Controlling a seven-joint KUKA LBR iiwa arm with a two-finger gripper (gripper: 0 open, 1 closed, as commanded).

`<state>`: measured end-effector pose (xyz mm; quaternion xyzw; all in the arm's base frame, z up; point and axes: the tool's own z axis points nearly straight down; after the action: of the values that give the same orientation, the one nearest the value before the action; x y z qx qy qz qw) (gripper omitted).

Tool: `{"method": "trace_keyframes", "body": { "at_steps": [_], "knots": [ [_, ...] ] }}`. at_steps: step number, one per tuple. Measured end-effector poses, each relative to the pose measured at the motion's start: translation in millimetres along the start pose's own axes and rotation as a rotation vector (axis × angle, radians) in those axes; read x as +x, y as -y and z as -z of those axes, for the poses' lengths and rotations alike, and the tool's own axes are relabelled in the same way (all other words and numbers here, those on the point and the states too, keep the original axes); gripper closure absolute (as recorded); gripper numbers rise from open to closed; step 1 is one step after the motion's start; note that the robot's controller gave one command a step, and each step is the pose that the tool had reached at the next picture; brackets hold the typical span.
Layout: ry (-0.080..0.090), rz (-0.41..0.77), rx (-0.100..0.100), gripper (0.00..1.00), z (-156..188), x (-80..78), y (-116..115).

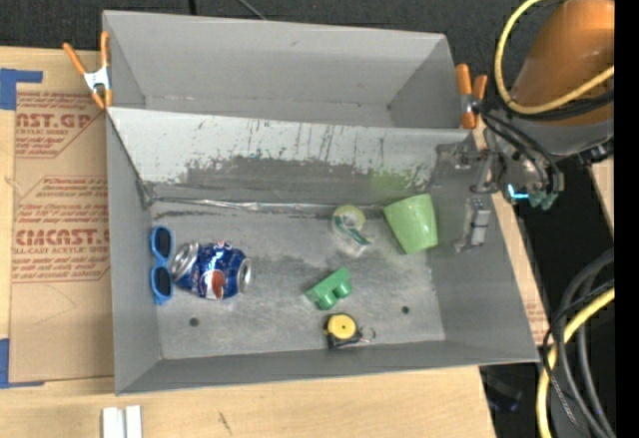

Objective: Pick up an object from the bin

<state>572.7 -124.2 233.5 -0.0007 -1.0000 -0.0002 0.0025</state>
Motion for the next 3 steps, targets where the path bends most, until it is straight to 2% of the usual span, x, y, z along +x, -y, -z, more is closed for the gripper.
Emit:
{"method": "trace_keyframes", "body": {
  "at_steps": [1,2,3],
  "knots": [
    [-0.004,0.031,-0.003,0.00,-76,34.3,-58],
    [0.009,0.144,0.001,0.00,-65,14.6,-71],
    [0.006,0.196,-0.004,0.00,-128,-20.7,-170]
  ]
}}
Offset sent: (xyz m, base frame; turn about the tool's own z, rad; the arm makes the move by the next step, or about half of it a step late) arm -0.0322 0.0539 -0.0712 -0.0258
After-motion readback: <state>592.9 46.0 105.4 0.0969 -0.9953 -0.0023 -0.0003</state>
